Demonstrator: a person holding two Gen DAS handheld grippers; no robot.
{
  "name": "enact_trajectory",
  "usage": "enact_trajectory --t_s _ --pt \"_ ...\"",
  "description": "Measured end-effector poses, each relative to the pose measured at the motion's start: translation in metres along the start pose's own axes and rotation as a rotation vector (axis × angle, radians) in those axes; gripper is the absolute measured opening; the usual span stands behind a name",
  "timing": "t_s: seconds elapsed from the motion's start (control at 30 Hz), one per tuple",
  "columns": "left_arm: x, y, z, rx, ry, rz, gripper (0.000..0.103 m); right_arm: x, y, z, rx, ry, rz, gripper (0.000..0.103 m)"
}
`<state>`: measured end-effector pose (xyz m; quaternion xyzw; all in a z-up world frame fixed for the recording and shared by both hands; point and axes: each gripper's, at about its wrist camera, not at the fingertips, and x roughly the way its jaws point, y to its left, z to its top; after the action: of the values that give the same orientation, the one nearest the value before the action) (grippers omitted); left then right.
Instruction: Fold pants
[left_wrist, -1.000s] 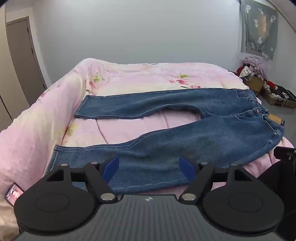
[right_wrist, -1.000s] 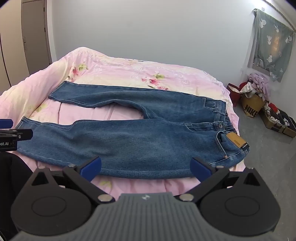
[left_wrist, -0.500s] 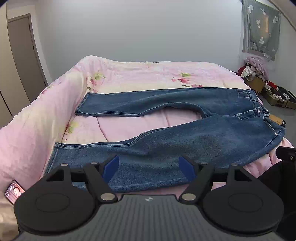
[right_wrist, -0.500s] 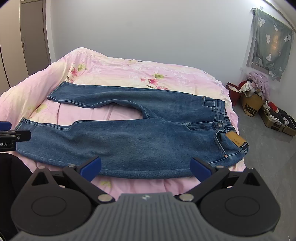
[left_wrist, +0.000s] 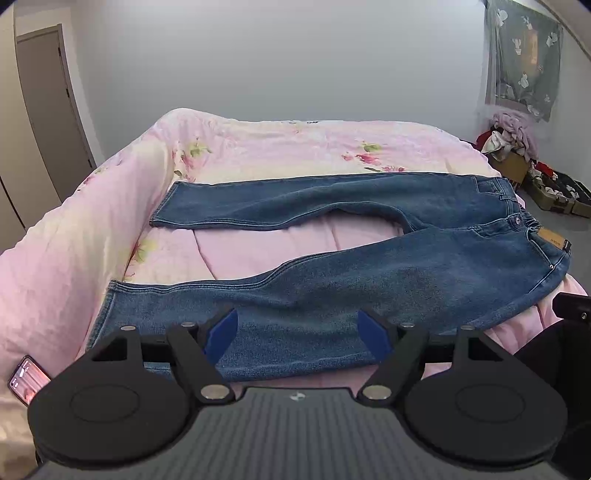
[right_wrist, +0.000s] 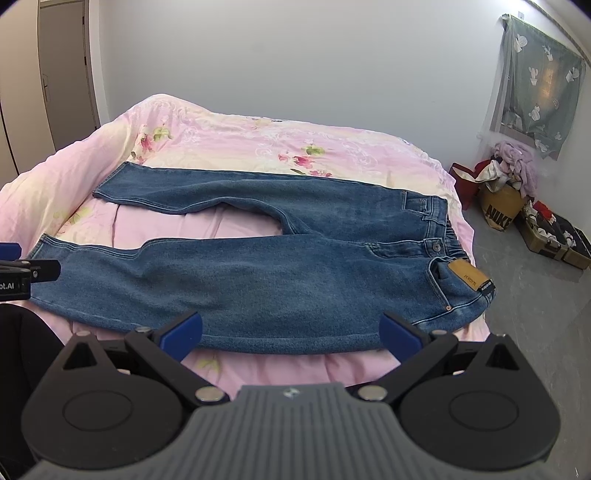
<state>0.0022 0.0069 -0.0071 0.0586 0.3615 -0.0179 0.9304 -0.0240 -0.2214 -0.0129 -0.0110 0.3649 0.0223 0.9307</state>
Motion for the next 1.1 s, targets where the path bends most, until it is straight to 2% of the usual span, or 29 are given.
enact_trajectory --t_s 1.1 --pt "-0.0011 -0.001 0.0002 -0.005 0.0 -0.009 0.087 -0.0015 0.0033 0.0016 -0.016 -0.004 -0.005 0.098"
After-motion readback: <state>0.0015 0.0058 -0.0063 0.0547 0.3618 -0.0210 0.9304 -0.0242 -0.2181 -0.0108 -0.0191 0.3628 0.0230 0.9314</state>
